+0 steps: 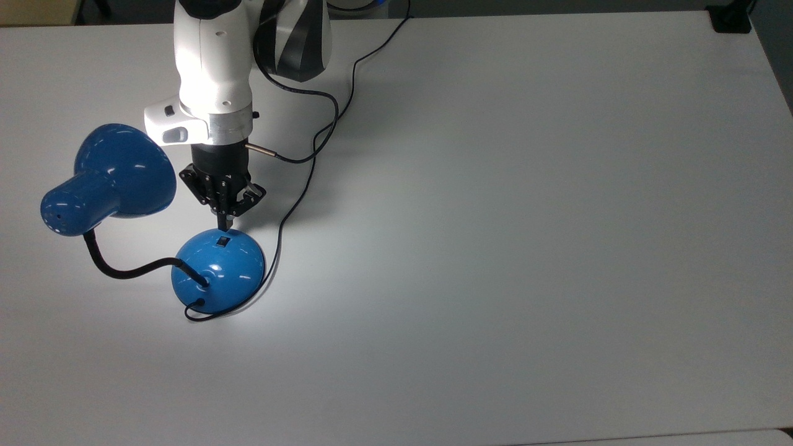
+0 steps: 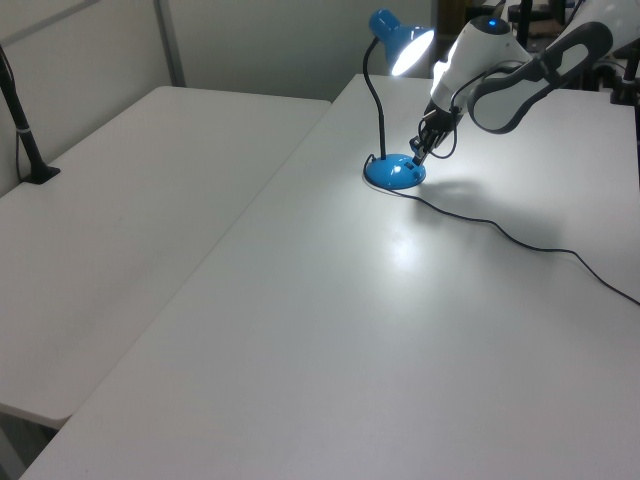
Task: Turn off the lamp
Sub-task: 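Lower the gripper onto the black switch and press it down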
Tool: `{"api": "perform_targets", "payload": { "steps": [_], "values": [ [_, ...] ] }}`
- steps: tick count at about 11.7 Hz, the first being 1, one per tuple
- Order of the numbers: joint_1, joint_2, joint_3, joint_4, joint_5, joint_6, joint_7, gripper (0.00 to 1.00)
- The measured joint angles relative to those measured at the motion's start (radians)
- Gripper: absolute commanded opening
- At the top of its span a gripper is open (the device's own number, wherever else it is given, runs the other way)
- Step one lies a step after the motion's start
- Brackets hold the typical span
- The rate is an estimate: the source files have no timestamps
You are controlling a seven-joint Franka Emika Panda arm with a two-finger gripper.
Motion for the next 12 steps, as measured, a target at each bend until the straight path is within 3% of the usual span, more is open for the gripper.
{"api": "perform_targets", "payload": {
  "steps": [12],
  "values": [
    [-0.006, 0.041, 0.0, 0.016, 0.0, 0.038, 0.0, 0.0]
  ]
}}
